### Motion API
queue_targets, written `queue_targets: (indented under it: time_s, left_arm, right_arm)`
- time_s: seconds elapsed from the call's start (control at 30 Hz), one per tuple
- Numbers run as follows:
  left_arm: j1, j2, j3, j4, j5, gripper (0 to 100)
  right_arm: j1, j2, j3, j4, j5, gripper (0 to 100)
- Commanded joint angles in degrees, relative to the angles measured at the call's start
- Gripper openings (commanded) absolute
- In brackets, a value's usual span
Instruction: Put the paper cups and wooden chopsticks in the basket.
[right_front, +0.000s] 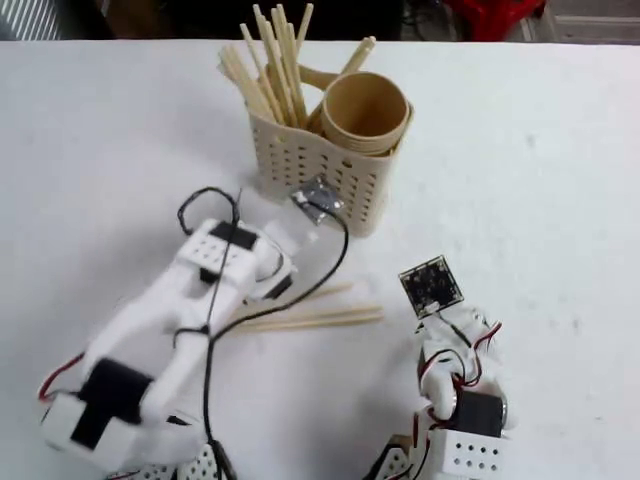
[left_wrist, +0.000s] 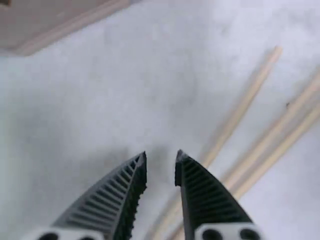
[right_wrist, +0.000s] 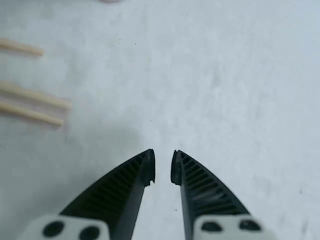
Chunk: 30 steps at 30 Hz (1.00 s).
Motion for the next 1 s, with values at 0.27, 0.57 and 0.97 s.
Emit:
queue_targets:
  time_s: [0.27, 0.57, 0.97]
  left_arm:
    - [0.92, 5.85, -5.27, 1.41, -3.87, 12]
    - [1.01, 3.21, -6.07, 4.66, -3.78, 12]
    - [6.99, -4.18, 0.26, 3.08, -3.34, 16]
  right_arm:
    - [-0.04, 0.31, 0.53, -0.48, 0.35, 7.0]
    - [-0.04, -0.04, 0.53, -0.48, 0.35, 7.0]
    - [0.13, -0.13, 0.53, -0.48, 0.35, 7.0]
